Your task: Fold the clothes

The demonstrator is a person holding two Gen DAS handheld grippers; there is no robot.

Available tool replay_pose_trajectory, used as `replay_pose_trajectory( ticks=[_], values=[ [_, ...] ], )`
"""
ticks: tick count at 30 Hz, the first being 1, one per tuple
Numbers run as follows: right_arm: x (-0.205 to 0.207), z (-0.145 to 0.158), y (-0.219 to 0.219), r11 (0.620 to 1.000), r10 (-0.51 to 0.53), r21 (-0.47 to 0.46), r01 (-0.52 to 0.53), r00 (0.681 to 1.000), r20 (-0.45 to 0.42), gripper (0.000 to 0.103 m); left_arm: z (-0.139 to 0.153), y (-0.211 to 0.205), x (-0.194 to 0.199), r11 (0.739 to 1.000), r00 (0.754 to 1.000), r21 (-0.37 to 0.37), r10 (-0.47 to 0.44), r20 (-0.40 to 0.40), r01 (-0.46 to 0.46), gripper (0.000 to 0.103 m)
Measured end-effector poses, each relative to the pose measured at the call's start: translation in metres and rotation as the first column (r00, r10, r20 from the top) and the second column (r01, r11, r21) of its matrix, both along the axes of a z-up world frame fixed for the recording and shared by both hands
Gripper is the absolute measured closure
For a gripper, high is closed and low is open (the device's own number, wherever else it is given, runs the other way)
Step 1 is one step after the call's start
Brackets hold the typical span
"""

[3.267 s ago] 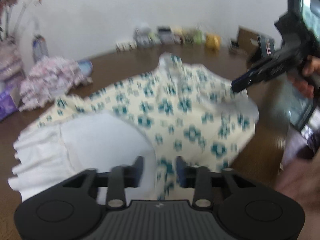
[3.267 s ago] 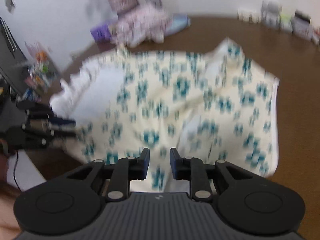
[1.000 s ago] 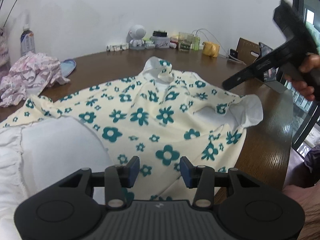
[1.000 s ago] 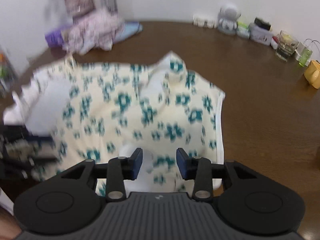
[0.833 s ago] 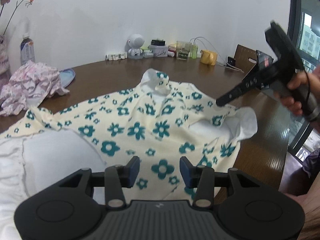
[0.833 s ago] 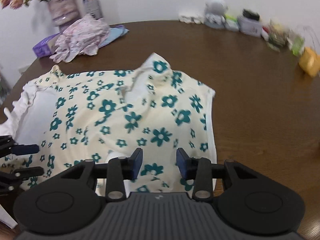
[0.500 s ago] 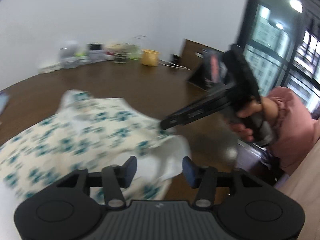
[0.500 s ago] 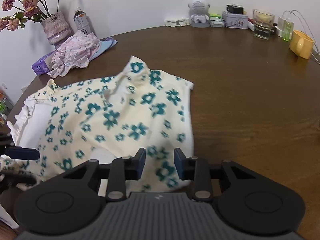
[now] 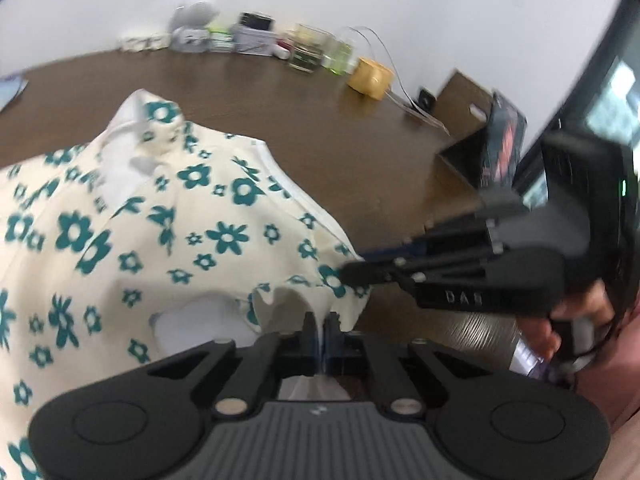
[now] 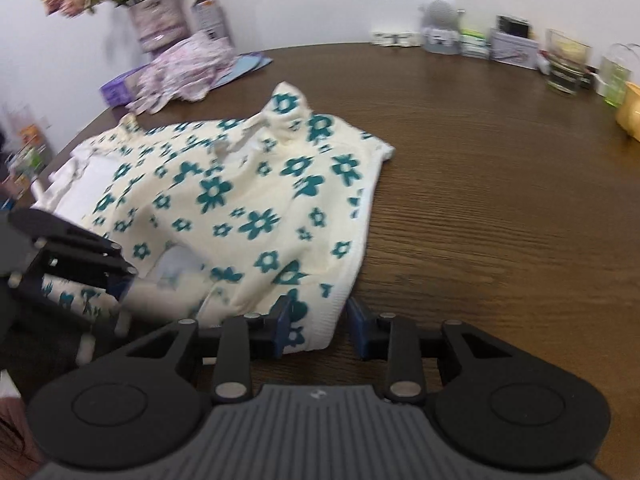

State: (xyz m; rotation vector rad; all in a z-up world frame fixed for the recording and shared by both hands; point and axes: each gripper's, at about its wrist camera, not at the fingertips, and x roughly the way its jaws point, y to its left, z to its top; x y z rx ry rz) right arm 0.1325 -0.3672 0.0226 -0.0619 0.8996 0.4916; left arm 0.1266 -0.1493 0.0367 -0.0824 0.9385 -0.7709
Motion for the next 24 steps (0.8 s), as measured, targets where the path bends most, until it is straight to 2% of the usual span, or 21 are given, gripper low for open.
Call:
replay_pose_trajectory(
  ticks=[3, 5, 11, 13, 16, 18, 21, 23, 24],
  values=[
    [0.001, 0.001, -0.004, 0.999, 0.03, -0.009, -0.03, 1.0, 0.005, 0.097, 0.004, 0.015, 0.004, 0.996, 0.998, -0.089, 0.015, -0.057, -0.02, 0.102],
    [0.002, 0.001, -0.007, 0.999, 0.051, -0.015, -0.051, 0.999, 0.008, 0.097, 0.005, 0.015, 0.003, 0.994, 0.997, -0.113, 0.0, -0.079, -0.009, 0.102],
    [-0.004, 0.0, -0.002, 0.994, 0.075, -0.083, -0.073, 0.997, 0.022, 0.095, -0.013, -0.007, 0.006, 0.999, 0.989, -0.035, -0.032, -0.146, 0.027, 0.101],
    [-0.006, 0.001, -0.001, 0.991, 0.071, -0.113, -0.066, 0.997, 0.036, 0.091, -0.016, -0.01, 0.004, 0.998, 0.988, -0.047, -0.044, -0.148, 0.037, 0.098],
    [-0.007, 0.017, -0.006, 0.996, 0.032, -0.086, -0.025, 0.996, 0.078, 0.084, -0.017, -0.011, 0.006, 0.997, 0.99, -0.068, -0.042, -0.138, 0.033, 0.096],
    [-0.007, 0.026, 0.0, 0.998, 0.048, -0.05, -0.043, 0.993, 0.103, 0.081, -0.017, -0.011, 0.006, 0.998, 0.99, -0.062, -0.038, -0.135, 0.03, 0.095],
    [-0.004, 0.028, 0.014, 0.996, 0.086, -0.036, -0.083, 0.991, 0.105, 0.068, -0.01, 0.0, -0.002, 0.999, 0.994, -0.042, -0.039, -0.105, 0.034, 0.08],
    [0.0, 0.02, 0.022, 0.994, 0.101, -0.058, -0.097, 0.992, 0.081, 0.068, 0.001, 0.015, -0.011, 0.999, 0.998, -0.021, -0.036, -0.052, 0.035, 0.064],
    [0.002, 0.017, 0.027, 0.992, 0.109, -0.069, -0.104, 0.992, 0.07, 0.075, 0.008, 0.025, -0.016, 0.999, 0.999, -0.012, -0.032, -0.022, 0.032, 0.063]
  ],
)
